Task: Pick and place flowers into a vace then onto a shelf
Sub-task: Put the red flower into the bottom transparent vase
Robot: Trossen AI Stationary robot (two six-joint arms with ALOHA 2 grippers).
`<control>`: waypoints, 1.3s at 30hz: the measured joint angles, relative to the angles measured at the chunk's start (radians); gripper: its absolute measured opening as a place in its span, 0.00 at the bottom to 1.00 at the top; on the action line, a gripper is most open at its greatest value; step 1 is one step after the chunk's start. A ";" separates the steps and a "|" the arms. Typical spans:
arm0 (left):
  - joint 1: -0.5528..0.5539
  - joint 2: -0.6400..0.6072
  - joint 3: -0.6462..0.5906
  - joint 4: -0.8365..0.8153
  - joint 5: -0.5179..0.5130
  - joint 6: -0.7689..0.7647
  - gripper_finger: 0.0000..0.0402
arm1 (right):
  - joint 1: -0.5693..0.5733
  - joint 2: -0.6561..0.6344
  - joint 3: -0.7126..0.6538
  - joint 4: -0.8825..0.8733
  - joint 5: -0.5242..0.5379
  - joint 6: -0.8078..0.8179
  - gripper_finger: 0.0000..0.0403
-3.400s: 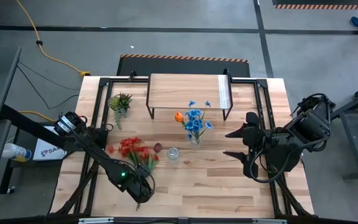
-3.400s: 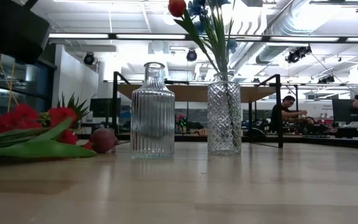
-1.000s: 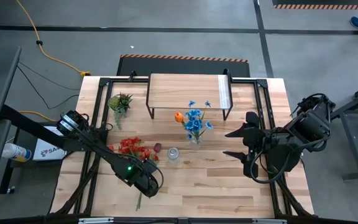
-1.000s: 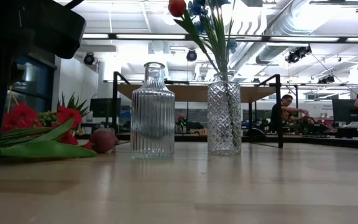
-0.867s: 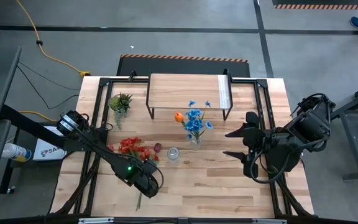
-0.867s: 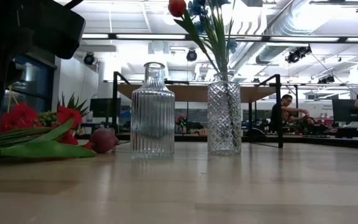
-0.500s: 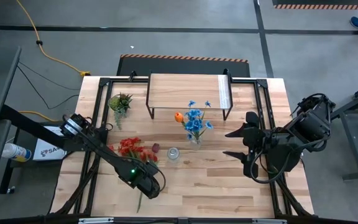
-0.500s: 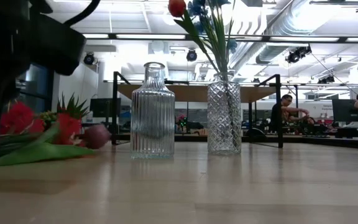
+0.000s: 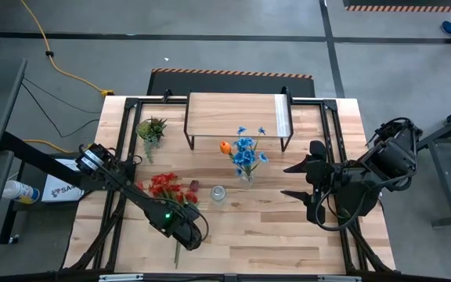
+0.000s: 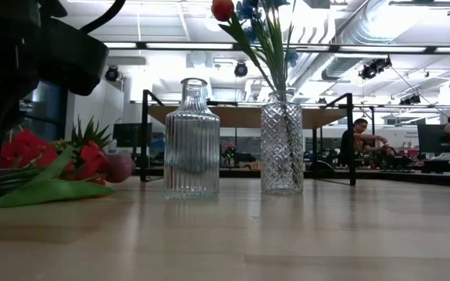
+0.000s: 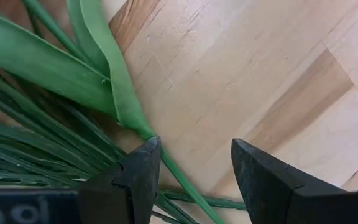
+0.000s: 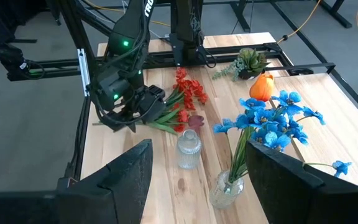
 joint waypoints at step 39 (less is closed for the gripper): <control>0.000 0.012 0.062 -0.123 -0.041 -0.023 0.58 | -0.001 0.000 0.000 0.000 0.024 -0.011 0.61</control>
